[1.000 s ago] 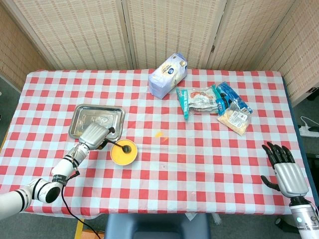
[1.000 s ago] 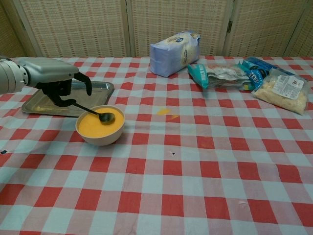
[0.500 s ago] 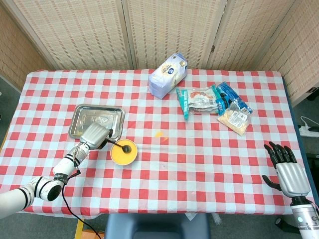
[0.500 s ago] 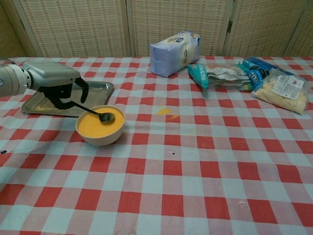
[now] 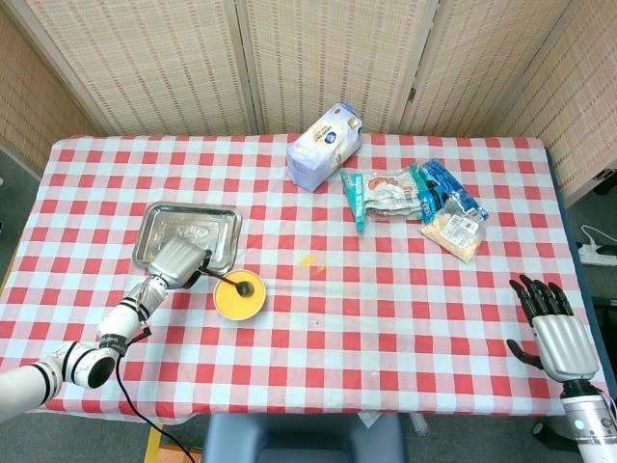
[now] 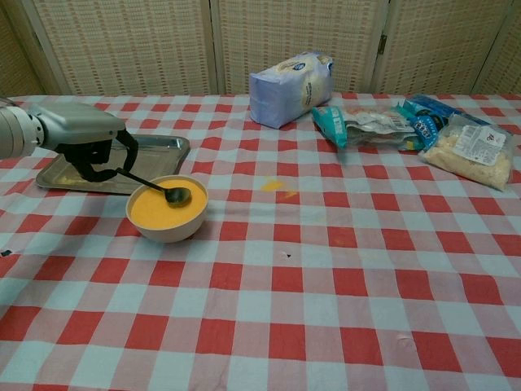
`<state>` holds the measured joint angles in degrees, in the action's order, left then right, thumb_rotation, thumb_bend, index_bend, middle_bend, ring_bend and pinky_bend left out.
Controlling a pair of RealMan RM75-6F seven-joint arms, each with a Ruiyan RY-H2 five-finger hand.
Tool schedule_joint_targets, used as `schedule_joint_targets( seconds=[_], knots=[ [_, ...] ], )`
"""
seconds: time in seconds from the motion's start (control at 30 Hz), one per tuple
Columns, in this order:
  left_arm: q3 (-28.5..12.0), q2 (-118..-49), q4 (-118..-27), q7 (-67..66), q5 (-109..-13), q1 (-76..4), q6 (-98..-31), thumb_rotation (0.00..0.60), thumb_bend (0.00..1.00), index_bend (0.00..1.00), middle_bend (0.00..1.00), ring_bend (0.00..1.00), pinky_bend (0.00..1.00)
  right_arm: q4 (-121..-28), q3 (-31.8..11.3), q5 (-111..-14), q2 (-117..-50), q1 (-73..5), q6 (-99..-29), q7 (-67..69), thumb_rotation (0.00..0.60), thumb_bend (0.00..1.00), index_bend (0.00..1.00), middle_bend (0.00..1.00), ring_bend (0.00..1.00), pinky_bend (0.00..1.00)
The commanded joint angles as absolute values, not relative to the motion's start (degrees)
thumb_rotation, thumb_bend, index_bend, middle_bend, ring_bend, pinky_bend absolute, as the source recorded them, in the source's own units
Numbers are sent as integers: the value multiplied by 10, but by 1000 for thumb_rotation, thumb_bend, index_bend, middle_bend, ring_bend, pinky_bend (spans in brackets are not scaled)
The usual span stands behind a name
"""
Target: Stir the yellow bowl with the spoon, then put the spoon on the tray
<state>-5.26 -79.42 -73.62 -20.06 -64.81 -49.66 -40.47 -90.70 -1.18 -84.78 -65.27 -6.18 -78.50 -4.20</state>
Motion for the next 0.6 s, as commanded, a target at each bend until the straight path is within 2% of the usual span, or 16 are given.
schedule_joint_targets(
  seconds=[0.03, 0.6],
  knots=[
    [-51, -795, -734, -200, -648, -497, -404, 600, 469, 464, 1000, 1000, 1000, -907, -12, -847, -653, -62, -785, -43, 600, 170, 0, 0, 0, 0],
    [-43, -799, -720, -193, -651, -498, -403, 600, 465, 532, 1000, 1000, 1000, -906, -12, -844, -656, -63, -782, -48, 600, 170, 0, 0, 0, 0]
  ],
)
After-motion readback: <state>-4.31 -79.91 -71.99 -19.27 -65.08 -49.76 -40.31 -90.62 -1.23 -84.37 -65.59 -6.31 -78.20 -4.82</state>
